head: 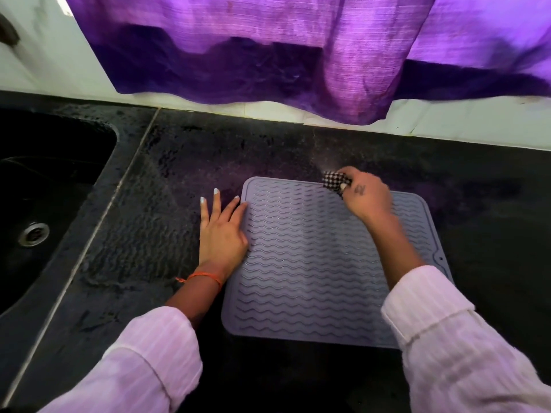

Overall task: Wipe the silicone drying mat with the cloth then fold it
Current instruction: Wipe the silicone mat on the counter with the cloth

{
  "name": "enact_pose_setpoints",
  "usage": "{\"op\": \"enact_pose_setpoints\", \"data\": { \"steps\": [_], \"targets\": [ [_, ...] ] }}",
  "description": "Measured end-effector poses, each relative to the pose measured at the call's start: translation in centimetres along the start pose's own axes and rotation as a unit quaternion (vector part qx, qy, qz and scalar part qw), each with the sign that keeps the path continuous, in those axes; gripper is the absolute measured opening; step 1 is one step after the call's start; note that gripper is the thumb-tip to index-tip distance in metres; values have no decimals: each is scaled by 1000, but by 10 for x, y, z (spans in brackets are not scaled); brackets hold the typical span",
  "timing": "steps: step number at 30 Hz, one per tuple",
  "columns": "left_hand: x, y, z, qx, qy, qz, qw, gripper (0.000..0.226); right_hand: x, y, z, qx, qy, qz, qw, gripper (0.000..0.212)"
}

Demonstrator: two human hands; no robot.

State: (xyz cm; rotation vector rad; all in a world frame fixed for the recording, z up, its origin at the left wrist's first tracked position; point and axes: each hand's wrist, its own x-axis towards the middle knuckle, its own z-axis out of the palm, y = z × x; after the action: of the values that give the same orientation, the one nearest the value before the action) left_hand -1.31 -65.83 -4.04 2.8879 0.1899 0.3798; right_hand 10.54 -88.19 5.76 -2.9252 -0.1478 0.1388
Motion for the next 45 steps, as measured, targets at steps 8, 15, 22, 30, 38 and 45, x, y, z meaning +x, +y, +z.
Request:
{"op": "enact_pose_setpoints", "data": {
  "steps": [8,15,22,30,38,45],
  "targets": [
    [0,0,-1,1,-4,-5,1000,64,0,-22,16,86,-88,-53,991,33],
    [-1,0,0,-13,3,-4,1000,59,7,-18,-3,1,-63,0,998,36],
    [0,0,0,-12,9,-11,1000,60,-14,14,2,336,-99,100,931,34],
    [-1,1,1,-21,10,-15,1000,59,-39,9,20,339,-211,71,914,35],
    [-2,0,-1,-27,14,-21,999,59,-23,-4,3,67,-170,15,983,39],
    [-1,1,0,-29,14,-21,999,60,-27,-3,3,166,-191,9,967,37]
  ]
}}
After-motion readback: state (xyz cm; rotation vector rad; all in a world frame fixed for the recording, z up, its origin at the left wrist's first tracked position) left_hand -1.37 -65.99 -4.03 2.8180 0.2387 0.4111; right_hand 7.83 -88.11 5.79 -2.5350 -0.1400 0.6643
